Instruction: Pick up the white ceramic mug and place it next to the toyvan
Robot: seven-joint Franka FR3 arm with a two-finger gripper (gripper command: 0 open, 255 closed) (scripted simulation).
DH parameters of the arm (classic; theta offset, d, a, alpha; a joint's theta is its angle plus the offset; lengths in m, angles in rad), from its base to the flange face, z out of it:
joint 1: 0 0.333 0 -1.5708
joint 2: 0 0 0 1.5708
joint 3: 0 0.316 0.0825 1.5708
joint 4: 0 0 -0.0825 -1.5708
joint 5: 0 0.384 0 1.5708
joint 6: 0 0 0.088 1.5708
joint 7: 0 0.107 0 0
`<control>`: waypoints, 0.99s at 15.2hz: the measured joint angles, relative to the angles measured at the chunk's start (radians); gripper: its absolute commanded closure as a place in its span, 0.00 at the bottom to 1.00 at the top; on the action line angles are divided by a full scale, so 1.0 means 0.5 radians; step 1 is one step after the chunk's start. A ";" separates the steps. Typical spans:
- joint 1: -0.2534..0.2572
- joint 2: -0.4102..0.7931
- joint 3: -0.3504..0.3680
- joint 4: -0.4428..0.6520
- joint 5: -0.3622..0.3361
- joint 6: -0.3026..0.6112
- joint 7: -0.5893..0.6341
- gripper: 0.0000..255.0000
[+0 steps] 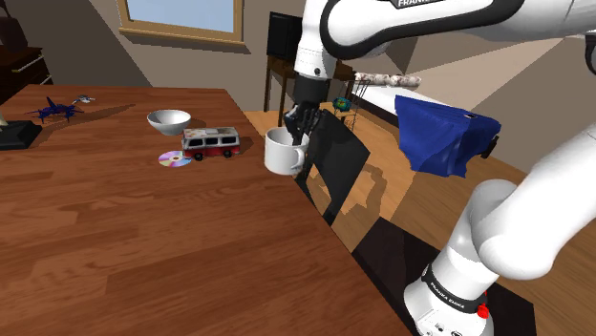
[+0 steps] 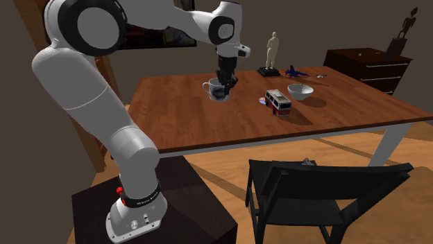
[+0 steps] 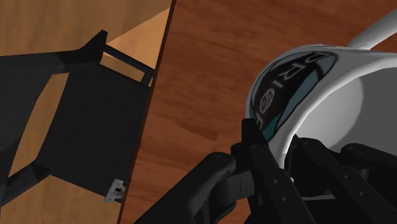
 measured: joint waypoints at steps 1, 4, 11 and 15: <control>-0.013 0.064 -0.017 0.060 -0.009 0.002 -0.026 1.00; -0.043 0.291 -0.054 0.294 -0.029 -0.008 -0.082 1.00; -0.113 0.813 -0.128 0.933 -0.045 -0.133 -0.215 1.00; -0.161 1.129 -0.160 1.358 -0.039 -0.247 -0.289 1.00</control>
